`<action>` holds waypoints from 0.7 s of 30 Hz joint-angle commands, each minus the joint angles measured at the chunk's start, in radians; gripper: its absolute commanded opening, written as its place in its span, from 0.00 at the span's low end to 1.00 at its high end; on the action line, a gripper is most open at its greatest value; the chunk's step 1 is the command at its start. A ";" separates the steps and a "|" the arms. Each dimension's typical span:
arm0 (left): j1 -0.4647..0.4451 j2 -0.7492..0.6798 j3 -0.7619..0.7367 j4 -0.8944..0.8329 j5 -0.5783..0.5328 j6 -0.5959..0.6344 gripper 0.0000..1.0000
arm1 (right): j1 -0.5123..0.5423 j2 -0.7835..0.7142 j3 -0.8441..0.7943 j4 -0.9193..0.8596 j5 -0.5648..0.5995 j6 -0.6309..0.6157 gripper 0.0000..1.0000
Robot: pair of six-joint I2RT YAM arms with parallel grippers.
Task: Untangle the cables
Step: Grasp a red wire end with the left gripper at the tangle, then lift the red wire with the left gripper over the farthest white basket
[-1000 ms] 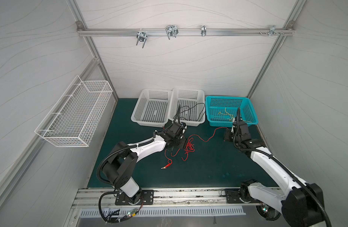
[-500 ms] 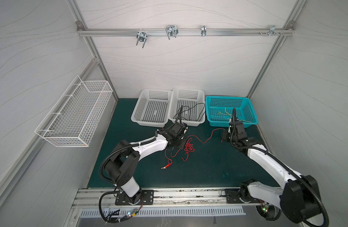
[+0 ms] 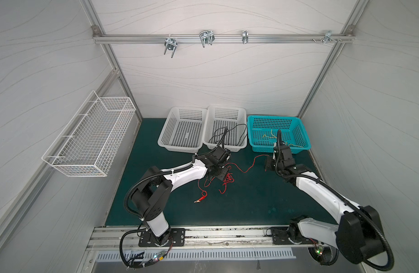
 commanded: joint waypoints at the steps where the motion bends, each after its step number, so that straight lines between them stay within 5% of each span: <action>1: -0.004 -0.108 0.065 -0.014 0.026 0.013 0.00 | 0.008 0.017 0.022 -0.024 0.058 0.007 0.00; 9: -0.002 -0.350 0.103 -0.001 -0.015 0.069 0.00 | 0.007 0.098 0.033 -0.070 0.135 0.027 0.00; 21: 0.005 -0.496 0.139 -0.040 -0.229 0.080 0.00 | 0.004 0.085 0.015 -0.084 0.146 0.029 0.00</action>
